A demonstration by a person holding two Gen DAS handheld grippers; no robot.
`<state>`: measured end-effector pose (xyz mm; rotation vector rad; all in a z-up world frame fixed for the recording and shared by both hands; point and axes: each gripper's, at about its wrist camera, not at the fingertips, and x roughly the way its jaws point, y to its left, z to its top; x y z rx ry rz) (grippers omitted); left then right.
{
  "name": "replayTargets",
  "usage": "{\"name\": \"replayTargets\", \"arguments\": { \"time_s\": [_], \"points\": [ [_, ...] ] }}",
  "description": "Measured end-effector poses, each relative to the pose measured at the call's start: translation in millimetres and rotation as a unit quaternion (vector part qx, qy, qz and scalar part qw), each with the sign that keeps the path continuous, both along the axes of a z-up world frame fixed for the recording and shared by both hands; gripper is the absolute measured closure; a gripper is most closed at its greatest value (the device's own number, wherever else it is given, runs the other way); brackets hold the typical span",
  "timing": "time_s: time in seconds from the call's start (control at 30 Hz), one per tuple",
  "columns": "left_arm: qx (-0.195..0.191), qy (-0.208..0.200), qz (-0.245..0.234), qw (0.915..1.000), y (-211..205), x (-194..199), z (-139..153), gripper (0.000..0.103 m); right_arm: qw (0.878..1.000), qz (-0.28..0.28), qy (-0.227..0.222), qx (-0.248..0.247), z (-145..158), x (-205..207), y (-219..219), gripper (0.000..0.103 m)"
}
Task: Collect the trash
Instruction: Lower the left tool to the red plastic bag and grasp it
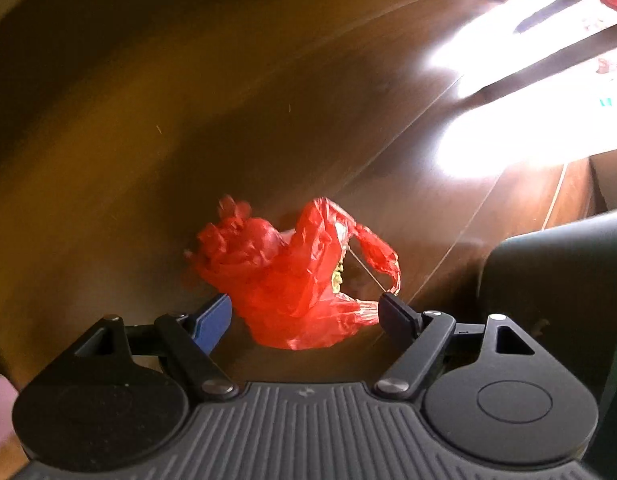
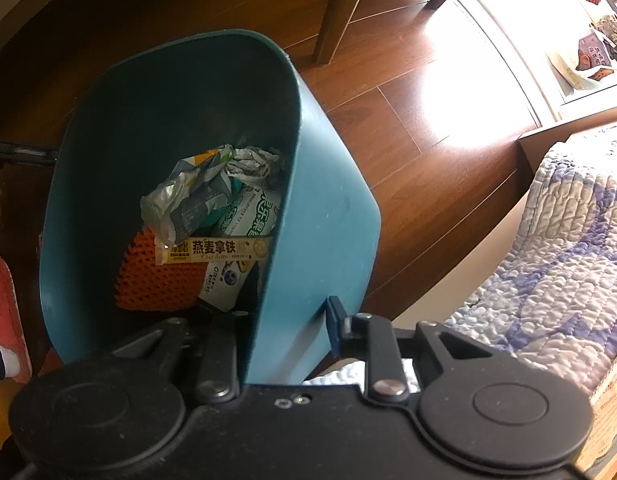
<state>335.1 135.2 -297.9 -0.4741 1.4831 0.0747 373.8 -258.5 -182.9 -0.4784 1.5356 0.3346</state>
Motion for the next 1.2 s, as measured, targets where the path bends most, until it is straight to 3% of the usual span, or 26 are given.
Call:
{"name": "replayTargets", "arguments": {
  "time_s": [0.17,0.4,0.53,0.57,0.67,0.73,0.97,1.2],
  "points": [
    [0.042,0.024,-0.021,0.9986,-19.2,3.5,-33.8,0.023,1.000,-0.003,-0.006,0.010,1.6,3.6,-3.5,0.078],
    [0.027,0.047,0.006,0.9985,-10.9,4.2,-65.8,0.026,1.000,0.004,-0.013,0.016,3.8,5.6,-1.9,0.077],
    [0.005,0.054,0.018,0.9984,-4.5,0.5,-68.6,0.070,1.000,0.000,-0.017,0.022,5.8,8.2,-7.1,0.077],
    [0.002,0.055,0.019,0.9983,-3.5,-1.3,-67.4,0.074,1.000,-0.004,-0.019,0.023,6.0,8.6,-7.8,0.077],
    [0.014,0.044,0.021,0.9987,2.7,-5.6,-57.3,0.088,0.999,-0.012,-0.024,0.024,5.3,10.2,-9.7,0.078],
    [0.019,0.039,0.026,0.9987,8.0,-9.1,-47.8,0.090,0.999,-0.017,-0.026,0.025,7.6,8.5,-9.3,0.078],
    [0.052,0.030,0.012,0.9981,25.9,-18.3,-9.1,0.091,0.998,-0.032,-0.037,0.026,7.3,2.1,-8.9,0.078],
    [0.068,-0.007,-0.018,0.9975,23.8,-29.9,60.7,0.091,0.998,-0.024,-0.058,0.020,6.9,1.9,-5.7,0.080]
  ]
}}
